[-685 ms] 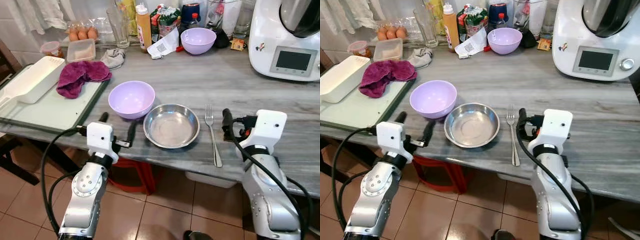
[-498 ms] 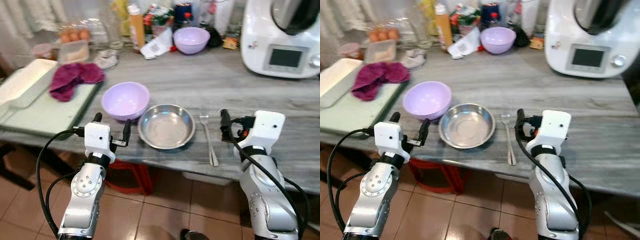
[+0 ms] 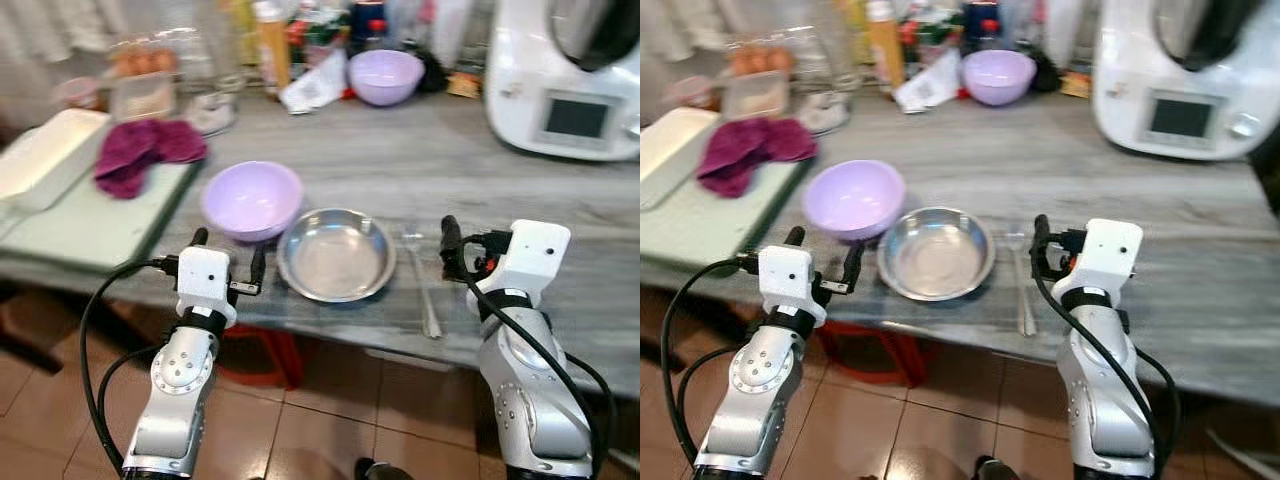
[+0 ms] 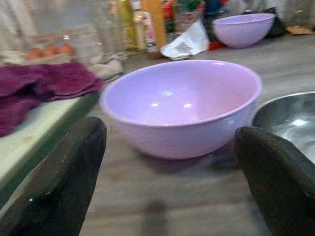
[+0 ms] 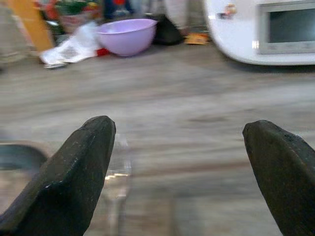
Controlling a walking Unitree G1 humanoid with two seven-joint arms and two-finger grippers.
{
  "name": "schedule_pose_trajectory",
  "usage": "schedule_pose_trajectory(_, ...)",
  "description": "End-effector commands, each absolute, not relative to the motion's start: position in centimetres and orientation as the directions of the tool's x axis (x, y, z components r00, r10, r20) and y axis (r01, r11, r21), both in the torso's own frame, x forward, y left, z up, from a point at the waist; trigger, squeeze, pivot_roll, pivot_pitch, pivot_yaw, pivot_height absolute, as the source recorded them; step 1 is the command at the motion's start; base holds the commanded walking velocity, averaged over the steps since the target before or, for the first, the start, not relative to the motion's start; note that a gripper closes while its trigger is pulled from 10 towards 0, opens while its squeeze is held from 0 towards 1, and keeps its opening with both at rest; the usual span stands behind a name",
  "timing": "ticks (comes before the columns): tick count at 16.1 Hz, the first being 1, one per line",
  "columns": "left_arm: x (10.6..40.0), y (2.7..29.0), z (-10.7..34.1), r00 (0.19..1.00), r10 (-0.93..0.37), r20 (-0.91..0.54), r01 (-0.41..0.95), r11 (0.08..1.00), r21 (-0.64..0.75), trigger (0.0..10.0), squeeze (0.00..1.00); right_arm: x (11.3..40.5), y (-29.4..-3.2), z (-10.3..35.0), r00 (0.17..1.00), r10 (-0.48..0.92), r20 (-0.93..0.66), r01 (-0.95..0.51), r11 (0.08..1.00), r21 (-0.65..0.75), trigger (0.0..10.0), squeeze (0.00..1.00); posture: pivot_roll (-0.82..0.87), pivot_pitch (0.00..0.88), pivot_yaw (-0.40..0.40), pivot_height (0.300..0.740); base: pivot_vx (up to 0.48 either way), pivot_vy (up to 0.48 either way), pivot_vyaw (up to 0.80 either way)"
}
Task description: Setting the table
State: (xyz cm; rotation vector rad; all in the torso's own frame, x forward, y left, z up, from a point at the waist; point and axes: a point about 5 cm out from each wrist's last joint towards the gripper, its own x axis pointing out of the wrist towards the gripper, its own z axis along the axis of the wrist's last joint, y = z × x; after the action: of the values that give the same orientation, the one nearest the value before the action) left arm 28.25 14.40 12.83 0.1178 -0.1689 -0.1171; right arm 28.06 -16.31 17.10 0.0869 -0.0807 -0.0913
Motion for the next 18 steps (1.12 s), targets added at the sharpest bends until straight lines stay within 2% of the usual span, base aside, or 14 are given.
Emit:
schedule_pose_trajectory(1,28.21,14.57,12.32,0.984,-0.117,0.132,0.098,0.985,0.143,10.0,0.00,28.05,-16.08,17.03,0.994,-0.080,0.078,0.072,0.992,0.100,10.0,0.00,-0.20,0.114,0.057,0.740,-0.247,0.000,0.00)
schedule_pose_trajectory(8,28.26,14.56,12.19,0.985,-0.121,0.122,0.102,0.983,0.153,10.0,0.00,28.11,-16.27,16.60,0.995,-0.075,0.059,0.066,0.988,0.139,10.0,0.00,-0.20,0.115,0.058,0.740,-0.285,0.000,0.00)
schedule_pose_trajectory(12,28.33,14.39,12.12,0.985,-0.129,0.117,0.111,0.983,0.147,10.0,0.00,28.43,-16.48,16.30,0.992,-0.111,0.055,0.109,0.994,0.029,10.0,0.00,-0.20,0.124,0.058,0.740,-0.293,0.000,0.00)
schedule_pose_trajectory(18,28.43,14.16,12.09,0.983,-0.141,0.114,0.123,0.981,0.151,10.0,0.00,28.63,-16.86,16.39,0.992,-0.110,0.069,0.110,0.994,0.010,10.0,0.00,-0.21,0.123,0.060,0.740,-0.302,0.000,0.00)
